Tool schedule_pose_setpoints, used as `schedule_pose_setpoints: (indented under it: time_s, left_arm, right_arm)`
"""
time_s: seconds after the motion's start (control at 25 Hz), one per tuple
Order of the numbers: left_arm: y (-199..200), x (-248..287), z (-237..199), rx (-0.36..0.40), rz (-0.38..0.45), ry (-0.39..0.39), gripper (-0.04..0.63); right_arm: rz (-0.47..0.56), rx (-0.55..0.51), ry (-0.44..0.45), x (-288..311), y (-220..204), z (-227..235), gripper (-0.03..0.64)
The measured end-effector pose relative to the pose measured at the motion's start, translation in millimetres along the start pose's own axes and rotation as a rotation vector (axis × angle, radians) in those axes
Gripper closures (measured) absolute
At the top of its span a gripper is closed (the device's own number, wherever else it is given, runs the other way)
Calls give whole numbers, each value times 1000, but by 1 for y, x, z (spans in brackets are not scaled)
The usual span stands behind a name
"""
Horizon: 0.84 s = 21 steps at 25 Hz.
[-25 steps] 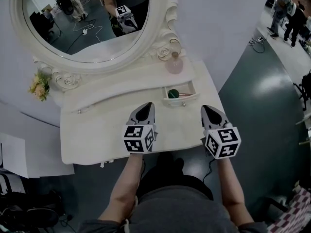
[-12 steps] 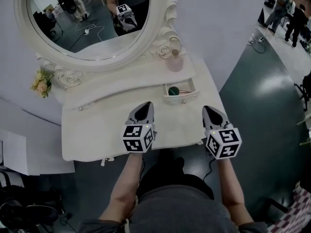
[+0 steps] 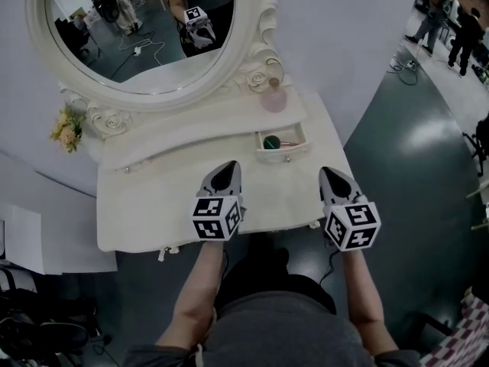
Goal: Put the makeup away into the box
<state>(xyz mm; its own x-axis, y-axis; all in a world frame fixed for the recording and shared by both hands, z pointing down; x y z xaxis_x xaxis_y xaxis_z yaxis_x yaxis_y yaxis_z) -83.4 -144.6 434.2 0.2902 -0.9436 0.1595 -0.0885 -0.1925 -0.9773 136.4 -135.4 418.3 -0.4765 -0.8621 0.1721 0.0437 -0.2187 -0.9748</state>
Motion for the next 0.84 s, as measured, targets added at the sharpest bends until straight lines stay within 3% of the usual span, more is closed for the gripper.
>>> schedule_pose_setpoints:
  time_s: [0.84]
  left_arm:
    - [3, 5, -1, 4, 2, 8, 589]
  right_arm:
    - [16, 5, 26, 10, 5, 1, 614]
Point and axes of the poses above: the fingertips, and each gripper's own axes: x forward along the fingers, z to its right, y out of its top, the point moved 1 cm from there along -x, backward along the fingers, and after that the axes turned 8 degrees about z, right-handed, at the moved point
